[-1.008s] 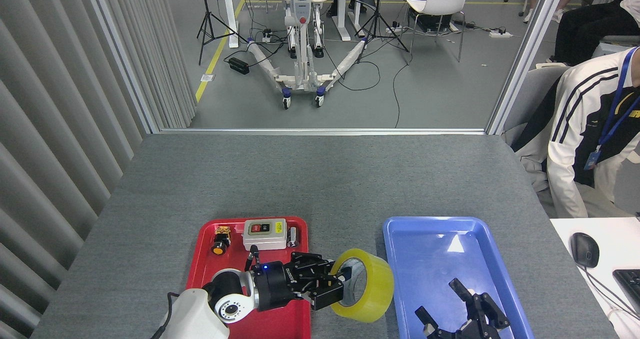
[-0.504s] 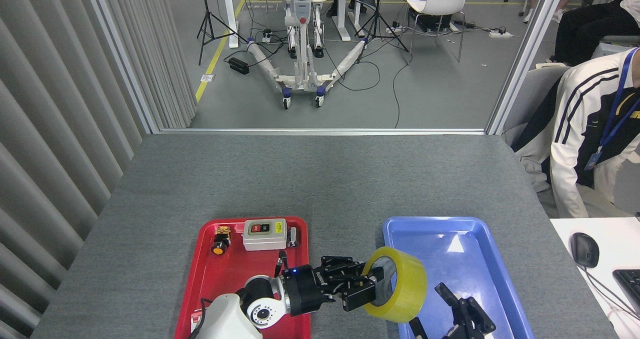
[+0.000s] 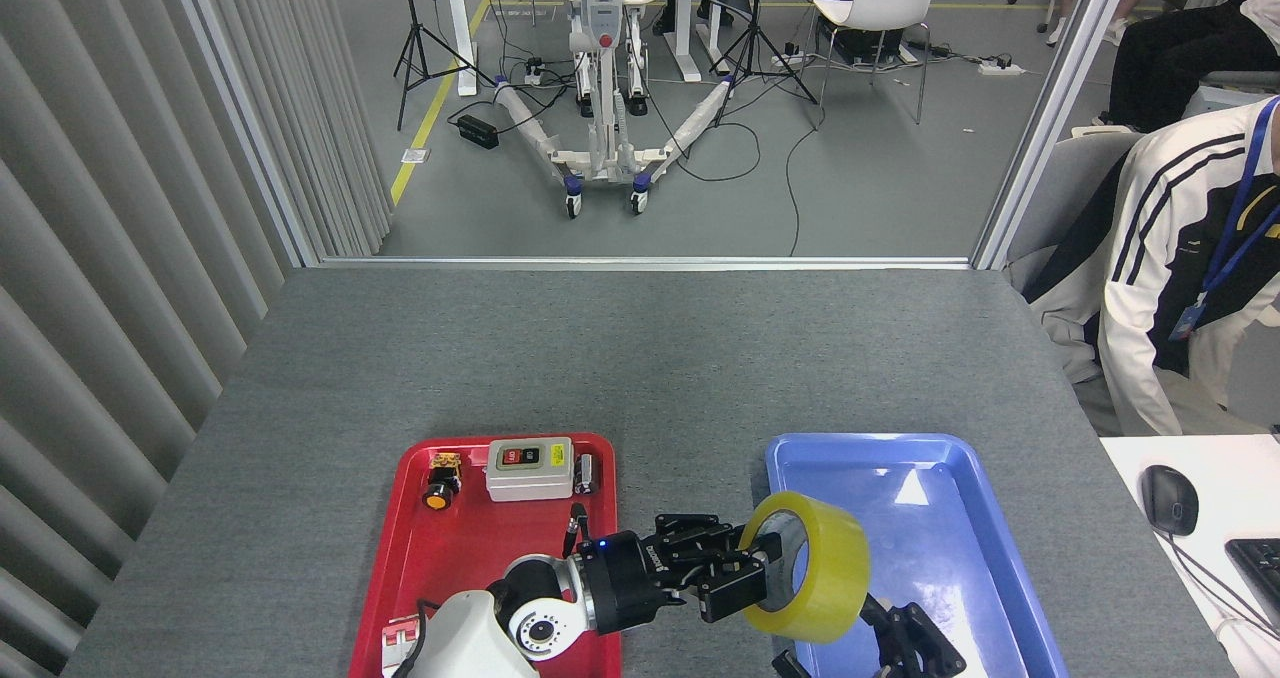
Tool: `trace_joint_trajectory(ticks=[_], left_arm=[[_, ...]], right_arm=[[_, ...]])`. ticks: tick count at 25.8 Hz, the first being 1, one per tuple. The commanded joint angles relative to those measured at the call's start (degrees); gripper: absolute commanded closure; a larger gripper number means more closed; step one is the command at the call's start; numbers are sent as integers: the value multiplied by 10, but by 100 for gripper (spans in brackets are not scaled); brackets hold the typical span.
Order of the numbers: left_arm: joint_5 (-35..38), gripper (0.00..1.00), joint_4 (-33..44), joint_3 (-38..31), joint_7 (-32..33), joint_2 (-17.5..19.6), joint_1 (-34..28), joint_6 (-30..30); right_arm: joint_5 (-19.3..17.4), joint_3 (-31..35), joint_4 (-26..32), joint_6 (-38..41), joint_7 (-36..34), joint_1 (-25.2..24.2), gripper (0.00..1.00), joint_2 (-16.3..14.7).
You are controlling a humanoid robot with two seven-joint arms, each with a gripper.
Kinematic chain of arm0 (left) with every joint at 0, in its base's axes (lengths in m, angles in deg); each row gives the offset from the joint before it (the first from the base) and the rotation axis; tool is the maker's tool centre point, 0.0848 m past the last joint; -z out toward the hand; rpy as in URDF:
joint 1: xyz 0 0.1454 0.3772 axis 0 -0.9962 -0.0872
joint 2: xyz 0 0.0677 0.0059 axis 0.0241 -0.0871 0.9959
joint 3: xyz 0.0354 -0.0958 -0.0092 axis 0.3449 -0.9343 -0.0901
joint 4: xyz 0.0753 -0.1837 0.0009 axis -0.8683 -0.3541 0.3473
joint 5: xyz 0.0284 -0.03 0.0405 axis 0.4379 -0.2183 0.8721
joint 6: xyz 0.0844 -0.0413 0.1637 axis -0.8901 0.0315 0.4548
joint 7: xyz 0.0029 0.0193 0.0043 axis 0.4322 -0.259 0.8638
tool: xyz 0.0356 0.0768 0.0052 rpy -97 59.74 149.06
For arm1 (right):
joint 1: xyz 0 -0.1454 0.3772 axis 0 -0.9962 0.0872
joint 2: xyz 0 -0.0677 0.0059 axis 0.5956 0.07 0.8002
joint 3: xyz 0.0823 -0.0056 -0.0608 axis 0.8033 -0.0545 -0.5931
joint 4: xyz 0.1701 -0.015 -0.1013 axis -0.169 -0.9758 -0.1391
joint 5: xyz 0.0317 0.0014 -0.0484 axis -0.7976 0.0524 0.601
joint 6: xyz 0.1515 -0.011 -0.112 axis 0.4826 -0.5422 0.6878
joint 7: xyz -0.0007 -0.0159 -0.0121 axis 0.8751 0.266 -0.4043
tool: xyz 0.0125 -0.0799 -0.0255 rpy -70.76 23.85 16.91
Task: Place and move tape with both arms
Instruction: 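Grasp the tape roll with the right gripper beside the left gripper, then open the left gripper and withdraw it, right gripper holding the tape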
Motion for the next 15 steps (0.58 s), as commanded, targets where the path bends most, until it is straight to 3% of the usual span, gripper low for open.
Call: trace_joint_trajectory(ticks=[1,4,6,8,10,11,12,13,15], left_arm=[[1,100,4,1,0,2,-3,0],[1,100,4,1,0,2,-3,0],[1,100,3,1,0,2,-4,0],[1,99,1,1,-1,1,-4,0],[2,91,1,2,-2,2,-4,0],[2,81,1,4,-6,2,-4,0],[2,44,1,4,-10,2,-4,0],[5,0,1,4,-14,3,-4,0],[4,0,1,1,-15,6,-4,0]], right_arm=[[1,0,2,0,1,-1,20,0],[1,0,1,0,1,-1,57,0],[1,1,1,0,1,-1,76,0],[0,6,2,0,1,-3,85,-3],[0,7,1,0,1,-5,94,-4],[1,7,1,0,1,-5,97,-4],[0,7,2,0,1,-5,100,-5],[1,7,1,0,1,-5,100,-5],[0,7,2,0,1,-6,100,-6]])
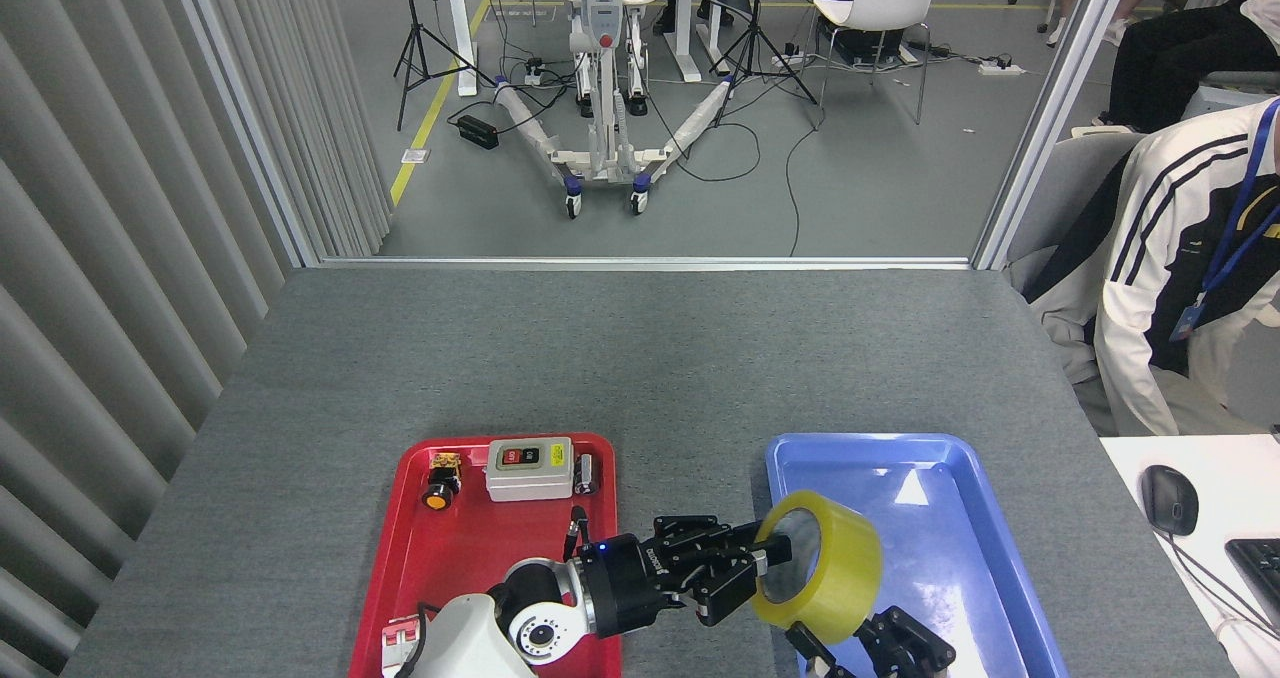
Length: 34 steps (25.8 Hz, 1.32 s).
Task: Place and move tape with both arms
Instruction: 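Open the left gripper and withdraw it, right gripper holding the tape, then lower the tape roll into the blue tray with the right gripper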
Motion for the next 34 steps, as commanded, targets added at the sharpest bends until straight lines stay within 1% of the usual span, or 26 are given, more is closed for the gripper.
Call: trace_joint_trajectory(ticks=[1,4,8,10,12,13,14,15,16,18,21,23,25,26,28,30,31,32,34], left_arm=[[0,0,-1,-3,-4,3,0,-1],[-5,0,-2,-27,-5,5,2,-1],[5,0,-11,-141,-4,7,0,-1],[7,0,-14,-177,-4,13,-2,-1],[19,0,-25,-192,-8,34,-3,-1],[36,0,-25,-200,-18,50,-4,-1],[65,0,-24,-205,-37,64,-5,-14],[101,0,-24,-207,-63,73,-7,-46],[143,0,-22,-207,-93,76,-18,-80],[224,0,-14,-209,-150,76,-35,-153],[316,0,11,-208,-214,73,-56,-276],[335,0,45,-205,-254,70,-78,-350],[334,0,72,-205,-291,66,-92,-416],[330,0,80,-205,-304,57,-95,-440],[331,0,90,-205,-316,35,-96,-465],[331,0,98,-205,-317,17,-96,-469],[331,0,102,-205,-317,13,-96,-468],[330,0,107,-205,-316,11,-96,-467],[329,0,121,-203,-311,12,-98,-465]], right_arm=[[0,-1,1,3,-3,-1,100,-1],[1,1,1,3,-3,-1,100,-3],[1,8,0,3,-3,-1,100,-6],[1,17,-1,3,-3,0,100,-11],[7,17,-1,3,-3,4,100,-24],[11,17,0,3,0,10,100,-33],[18,17,0,3,19,20,100,-41],[20,15,0,3,62,38,100,-52],[19,11,0,3,120,53,100,-59],[15,9,0,-80,236,75,100,-64],[-4,-6,0,-180,374,105,99,-67],[-15,-23,0,-226,450,123,99,-68],[-16,-28,-1,-264,492,127,98,-74],[-16,-30,3,-277,514,130,100,-81],[-18,-40,2,-283,576,144,100,-95],[-18,-67,2,-288,686,163,100,-98],[-18,-76,2,-294,735,171,100,-98],[-18,-81,2,-306,766,177,100,-97],[-18,-81,-1,-335,769,181,100,-96]])
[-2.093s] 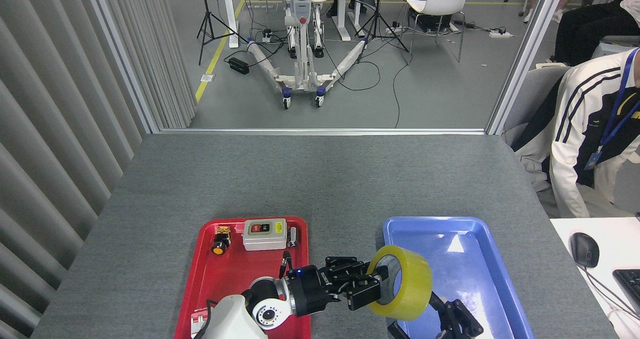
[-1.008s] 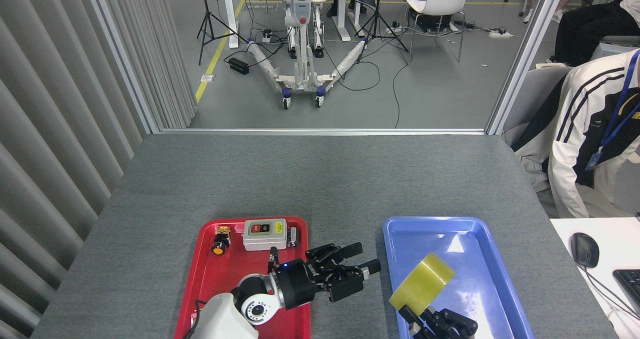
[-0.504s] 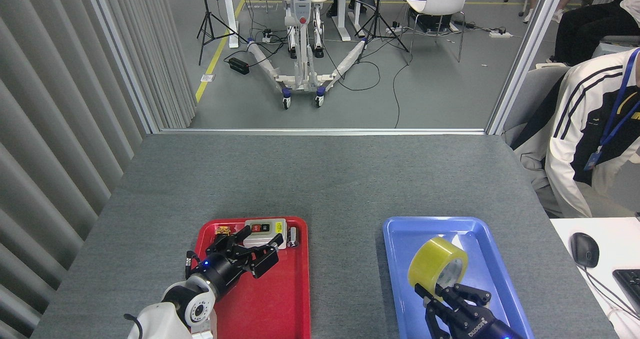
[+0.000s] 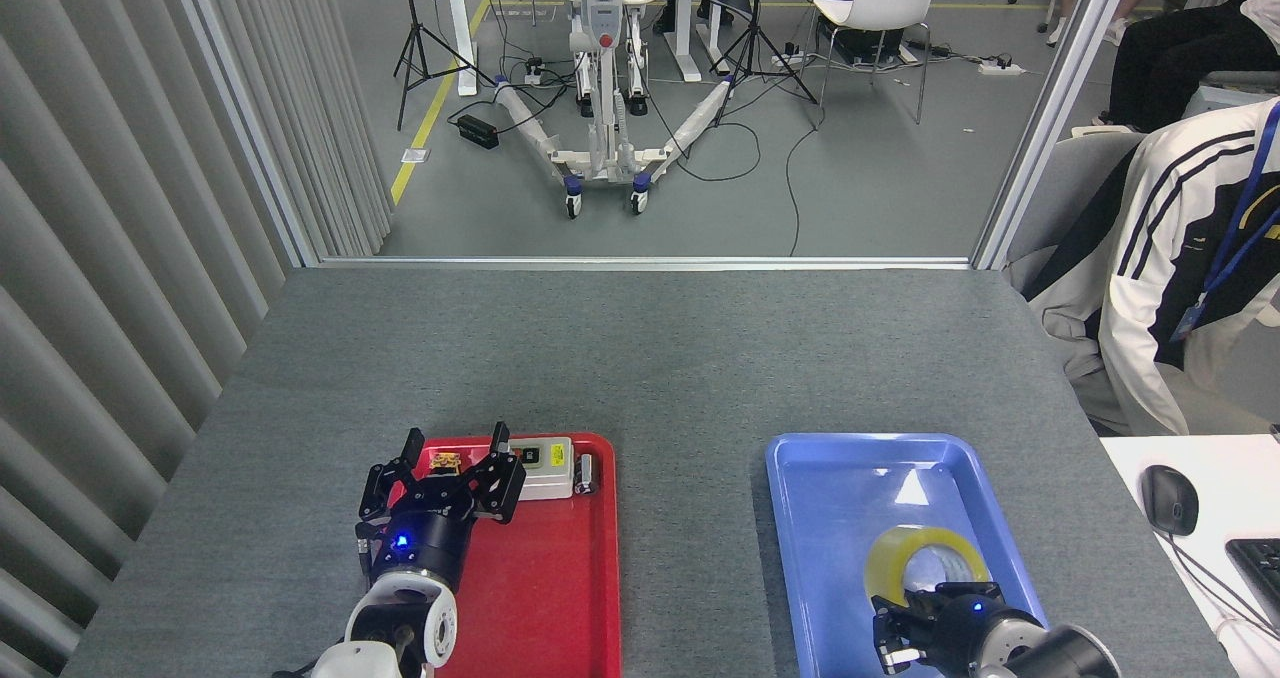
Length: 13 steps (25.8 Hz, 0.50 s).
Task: Place and move tape with both arms
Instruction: 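Lower the tape roll into the blue tray with the right gripper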
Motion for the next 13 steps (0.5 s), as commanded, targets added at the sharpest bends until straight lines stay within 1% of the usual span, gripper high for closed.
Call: trace_joint_trajectory(ticks=[1,2,3,4,5,7,9,10,11,13], left_arm=[[-1,0,24,3,3,-7,-3,-4],[-1,0,28,7,5,-7,-10,-4],[-1,0,32,8,6,-7,-17,-4],[-1,0,40,9,6,-7,-22,-4],[-1,0,53,10,7,-7,-27,-4],[-1,0,74,29,11,-7,-39,-3],[-1,0,85,58,19,-2,-45,-4],[0,0,85,67,22,-6,-47,-10],[-1,0,85,76,25,3,-51,-11],[7,0,94,107,27,23,-61,-17]], right_arm=[[0,-11,-4,-45,58,12,100,0],[1,-10,-7,-53,57,13,100,0],[1,-10,-9,-59,57,13,93,-2],[2,-10,-12,-62,57,15,78,-2],[3,-10,-15,-70,55,20,60,-5],[3,-10,-17,-90,51,24,0,-5],[3,-10,-17,-103,47,25,0,-2],[3,-9,-17,-104,41,25,0,-1],[4,-9,-17,-103,28,25,0,-2],[4,-3,-16,-104,-24,24,0,-1]])
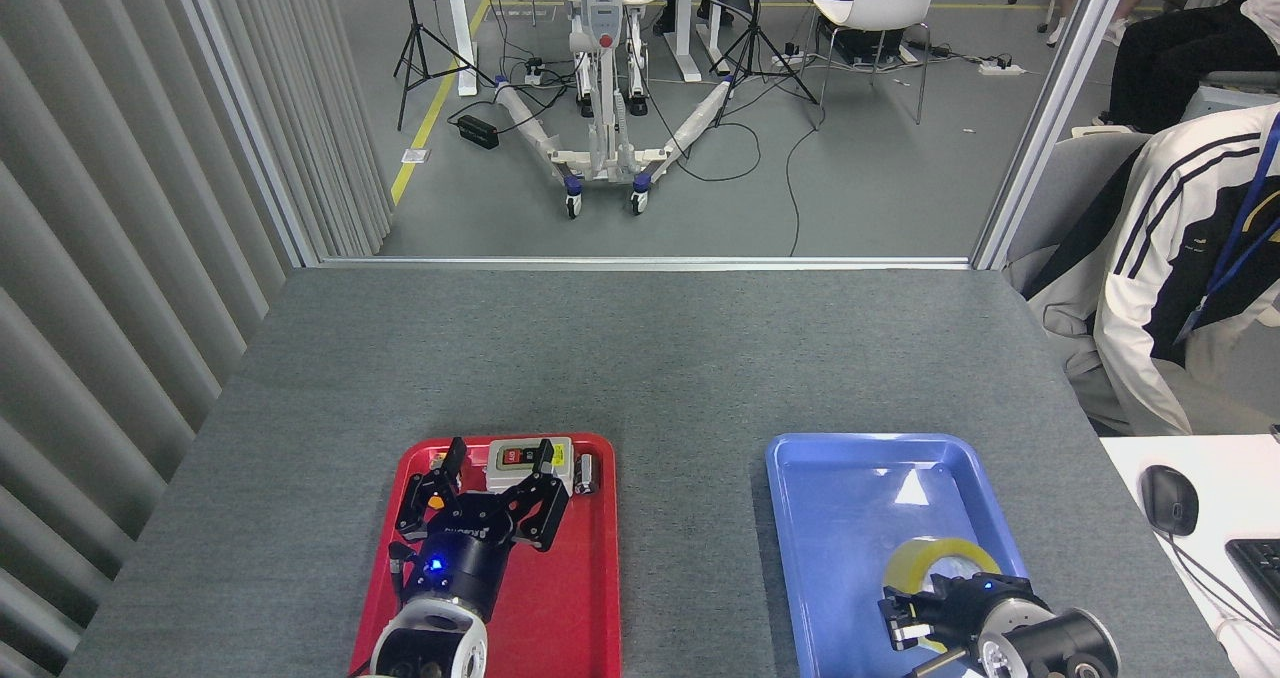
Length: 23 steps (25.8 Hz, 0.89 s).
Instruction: Place and move tape with both arms
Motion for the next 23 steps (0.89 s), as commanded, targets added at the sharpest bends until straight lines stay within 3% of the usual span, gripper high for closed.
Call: trace_joint_trajectory(ticks=[1,3,6,11,14,16,23], left_arm=[[7,0,21,52,5,31,-18,-17],[5,0,35,58,6,59,-28,-50],[-2,0,42,51,7,64,-43,-38],[-24,0,16,41,7,63,-30,-17],[-58,0,9,38,6,67,-14,-25],[-68,0,9,30,5,68,-12,-36],[-62,0,11,11,-3,63,-23,-18]], right_arm=[[1,7,0,-5,-95,-2,0,2],[1,26,0,-5,-206,-10,0,3],[1,45,-1,-5,-357,-31,0,3],[8,79,-1,-4,-514,-56,0,12],[32,96,-5,-4,-592,-76,0,34],[37,104,-10,-5,-620,-85,0,45],[44,99,-21,-31,-600,-89,1,47]])
